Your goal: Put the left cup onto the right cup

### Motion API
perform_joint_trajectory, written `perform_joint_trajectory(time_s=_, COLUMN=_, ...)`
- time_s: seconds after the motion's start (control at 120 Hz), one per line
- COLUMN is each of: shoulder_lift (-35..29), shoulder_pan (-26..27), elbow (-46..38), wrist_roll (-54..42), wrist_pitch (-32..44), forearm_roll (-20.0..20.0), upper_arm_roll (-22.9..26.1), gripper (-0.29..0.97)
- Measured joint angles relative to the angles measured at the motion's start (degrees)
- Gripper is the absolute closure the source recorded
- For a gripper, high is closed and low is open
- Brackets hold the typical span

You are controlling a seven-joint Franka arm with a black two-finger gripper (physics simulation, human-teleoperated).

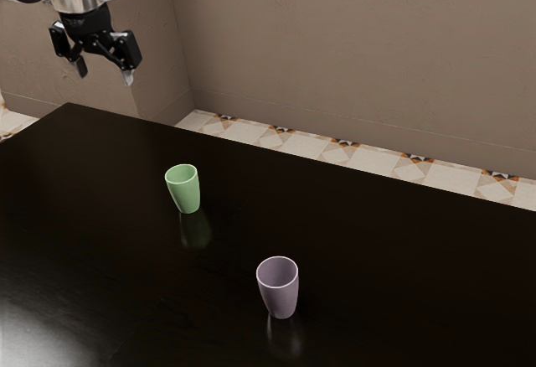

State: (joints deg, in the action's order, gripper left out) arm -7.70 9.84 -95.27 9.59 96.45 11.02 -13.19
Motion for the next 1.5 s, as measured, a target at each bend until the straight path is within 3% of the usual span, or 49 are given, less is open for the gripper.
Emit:
perform_joint_trajectory(time_s=0.208, shoulder_lift=0.4, shoulder_pan=-0.3, elbow=-0.3, wrist_roll=-0.5, wrist_pitch=-0.2, forearm_roll=0.1, upper_arm_roll=0.0, gripper=0.0)
perform_joint_trajectory(time_s=0.6, shoulder_lift=16.2, shoulder_pan=-0.6, elbow=-0.4, wrist_roll=-0.9, wrist_pitch=4.6, forearm_roll=-1.6, upper_arm_roll=0.1, gripper=0.0)
perform_joint_trajectory(time_s=0.817, shoulder_lift=24.4, shoulder_pan=-0.8, elbow=-1.0, wrist_roll=-0.9, wrist_pitch=11.0, forearm_roll=-5.8, upper_arm_roll=0.1, gripper=0.0)
perform_joint_trajectory(time_s=1.133, shoulder_lift=32.6, shoulder_pan=-1.8, elbow=-0.5, wrist_roll=-0.9, wrist_pitch=19.2, forearm_roll=-9.2, upper_arm_roll=0.1, gripper=0.0)
perform_joint_trajectory(time_s=1.5, shoulder_lift=38.4, shoulder_pan=-2.5, elbow=5.4, wrist_roll=-1.4, wrist_pitch=23.1, forearm_roll=-10.4, upper_arm_roll=0.0, gripper=0.0)
